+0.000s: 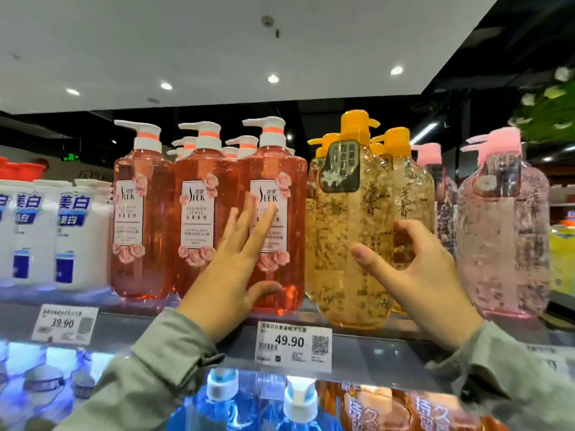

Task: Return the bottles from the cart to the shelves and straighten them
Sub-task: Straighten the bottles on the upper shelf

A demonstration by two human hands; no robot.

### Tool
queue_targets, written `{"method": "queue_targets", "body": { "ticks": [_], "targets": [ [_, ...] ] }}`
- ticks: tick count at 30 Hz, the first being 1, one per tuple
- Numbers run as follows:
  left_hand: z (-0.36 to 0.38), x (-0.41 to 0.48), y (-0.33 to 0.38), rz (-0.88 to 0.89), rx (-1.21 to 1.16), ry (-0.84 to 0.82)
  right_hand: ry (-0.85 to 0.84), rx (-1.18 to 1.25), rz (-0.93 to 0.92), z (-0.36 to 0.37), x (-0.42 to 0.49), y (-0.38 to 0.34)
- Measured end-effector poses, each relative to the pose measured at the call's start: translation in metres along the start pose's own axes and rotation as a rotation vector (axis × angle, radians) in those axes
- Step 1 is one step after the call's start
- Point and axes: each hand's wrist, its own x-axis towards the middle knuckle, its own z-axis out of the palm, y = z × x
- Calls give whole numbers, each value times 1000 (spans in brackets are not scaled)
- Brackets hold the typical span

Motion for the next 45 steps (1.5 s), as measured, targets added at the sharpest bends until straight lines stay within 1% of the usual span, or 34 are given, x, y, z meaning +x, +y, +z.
{"method": "queue_targets", "body": {
  "ticks": [5, 11, 14, 17, 24, 30, 35, 38, 41, 43, 45],
  "targets": [
    [5, 4, 6, -35, -7, 21, -22, -5, -1, 2, 4, -2],
    [6, 8, 14, -46, 50, 104, -1, -124, 18, 7, 2, -7],
    [9, 9, 16, -47, 41, 126, -27, -154, 19, 11, 2, -9],
    [10, 9, 13, -46, -1, 136, -70, -140, 38, 13, 4, -9],
    [11, 5, 11, -50, -28, 146, -92, -96, 47, 15, 2, -5],
    [11, 4, 12, -29, 9, 194, -96, -47, 52, 10, 0, -5],
    [8, -1, 25, -45, -98, 314, -91, 2, 55, -1, -1, -5],
    [6, -4, 37, -73, -209, 365, -60, 81, 60, -9, -3, -4],
    [7, -6, 49, -62, -306, 341, -62, 175, 98, -19, -6, -2],
    [9, -6, 58, -102, -425, 292, -60, 229, 122, -28, -8, 1],
    [14, -5, 63, -116, -495, 251, -68, 276, 155, -36, -10, 7]
  ]
}}
